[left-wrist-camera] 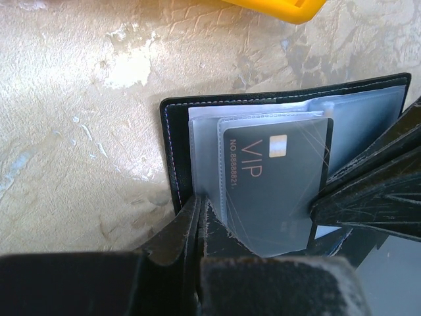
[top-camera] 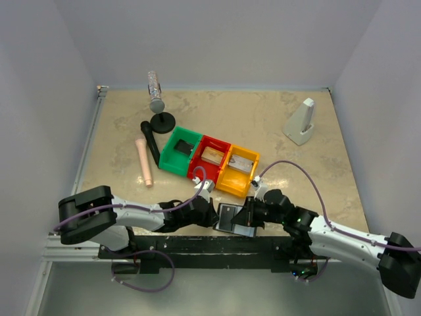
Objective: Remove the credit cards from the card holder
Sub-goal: Remove the credit card from the card holder.
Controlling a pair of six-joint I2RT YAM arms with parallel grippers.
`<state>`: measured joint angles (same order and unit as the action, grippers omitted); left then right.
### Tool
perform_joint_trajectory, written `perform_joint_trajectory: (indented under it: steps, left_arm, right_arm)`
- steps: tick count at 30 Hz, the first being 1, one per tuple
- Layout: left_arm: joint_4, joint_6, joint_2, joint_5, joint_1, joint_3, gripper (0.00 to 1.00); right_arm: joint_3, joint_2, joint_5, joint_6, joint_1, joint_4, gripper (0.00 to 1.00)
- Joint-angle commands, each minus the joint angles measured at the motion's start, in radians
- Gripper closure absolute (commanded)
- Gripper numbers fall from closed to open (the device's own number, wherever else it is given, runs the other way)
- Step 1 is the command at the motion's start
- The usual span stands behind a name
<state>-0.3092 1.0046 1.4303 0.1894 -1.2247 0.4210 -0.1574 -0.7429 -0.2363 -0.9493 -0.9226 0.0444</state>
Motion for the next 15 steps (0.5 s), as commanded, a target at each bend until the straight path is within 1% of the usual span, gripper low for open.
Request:
perform_joint_trajectory:
  steps: [1,5,6,9,13,15]
  left_arm:
    - [0.074,-0.001,0.025,0.015,0.004,-0.022,1.0]
    - [0.071,0.0,0.028,0.013,0.004,-0.022,1.0]
    - [0.071,0.0,0.028,0.013,0.004,-0.021,1.0]
    - [0.071,0.003,0.03,0.013,0.004,-0.024,1.0]
    - [0.07,0.005,0.027,0.016,0.005,-0.025,1.0]
    - [0.07,0.006,0.028,0.016,0.004,-0.027,1.0]
  right_arm:
    - [0.01,0.027,0.02,0.003,-0.004,0.005,0.87]
    - [0.009,0.02,0.02,0.001,-0.004,0.012,0.92]
    - [0.009,0.022,0.02,0.0,-0.004,0.014,0.95]
    - [0.006,0.022,0.023,0.0,-0.004,0.011,1.0]
    - [0.005,0.036,0.025,0.001,-0.004,-0.003,1.0]
    - [0.005,0.043,0.026,0.001,-0.004,-0.011,0.98]
